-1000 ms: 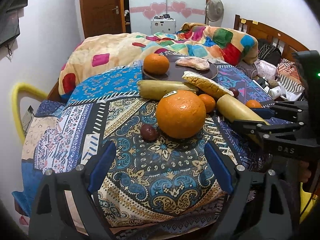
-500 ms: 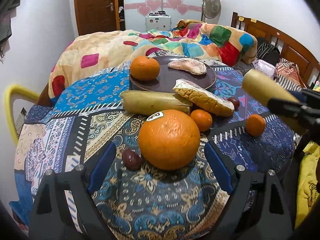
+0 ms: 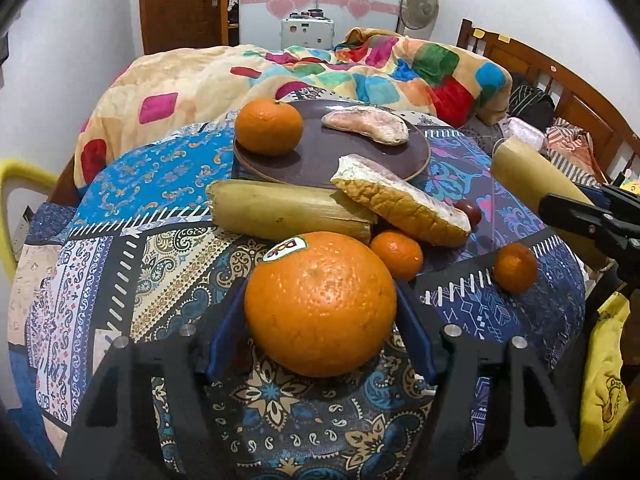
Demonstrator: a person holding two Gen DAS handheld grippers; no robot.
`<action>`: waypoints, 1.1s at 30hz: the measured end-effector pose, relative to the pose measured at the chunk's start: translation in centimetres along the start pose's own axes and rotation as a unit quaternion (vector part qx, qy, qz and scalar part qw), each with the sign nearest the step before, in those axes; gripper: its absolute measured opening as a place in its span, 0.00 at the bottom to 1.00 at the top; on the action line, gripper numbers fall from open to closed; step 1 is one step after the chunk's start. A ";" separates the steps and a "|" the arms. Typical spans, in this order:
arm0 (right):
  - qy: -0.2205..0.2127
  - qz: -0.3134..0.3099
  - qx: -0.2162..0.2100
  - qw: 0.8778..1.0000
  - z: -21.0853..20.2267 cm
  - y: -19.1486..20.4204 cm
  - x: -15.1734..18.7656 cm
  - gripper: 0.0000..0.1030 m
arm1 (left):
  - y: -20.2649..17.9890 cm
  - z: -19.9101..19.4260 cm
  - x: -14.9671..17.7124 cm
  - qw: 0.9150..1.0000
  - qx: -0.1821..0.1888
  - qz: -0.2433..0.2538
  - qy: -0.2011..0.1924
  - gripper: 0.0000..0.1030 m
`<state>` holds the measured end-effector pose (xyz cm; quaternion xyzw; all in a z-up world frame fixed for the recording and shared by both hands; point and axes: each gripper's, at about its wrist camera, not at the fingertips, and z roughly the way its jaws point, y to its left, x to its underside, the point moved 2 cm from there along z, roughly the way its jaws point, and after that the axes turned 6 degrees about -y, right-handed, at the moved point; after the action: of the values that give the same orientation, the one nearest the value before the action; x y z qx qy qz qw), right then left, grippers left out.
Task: Organize fruits
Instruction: 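Set the yellow roll on the plate with the right gripper while the left sets the orange there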
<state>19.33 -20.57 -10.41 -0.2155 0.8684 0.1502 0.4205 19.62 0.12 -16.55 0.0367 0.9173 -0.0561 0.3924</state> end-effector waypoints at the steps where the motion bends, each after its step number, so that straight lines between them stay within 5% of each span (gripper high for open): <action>1: -0.001 0.001 0.000 1.000 0.0 -0.1 0.0 0.33 | 0.0 0.0 0.0 1.000 0.000 0.000 0.001 0.68; 9: -0.012 -0.002 -0.003 1.000 -0.2 -0.3 -0.5 0.33 | 0.3 -0.7 -0.9 1.000 -0.004 -0.007 0.000 0.67; 20: -0.035 -0.007 -0.008 0.999 0.1 -0.4 -2.5 0.33 | 0.7 -2.9 -5.2 0.999 -0.012 -0.004 -0.053 0.67; 33: -0.053 -0.013 -0.006 0.999 2.7 -1.2 -5.4 0.33 | 0.9 -0.8 -9.3 0.997 -0.012 0.007 -0.075 0.67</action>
<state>24.72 -19.06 -7.86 -0.2211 0.8412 0.1610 0.4664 25.59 0.88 -9.33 0.0340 0.8855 -0.0453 0.4611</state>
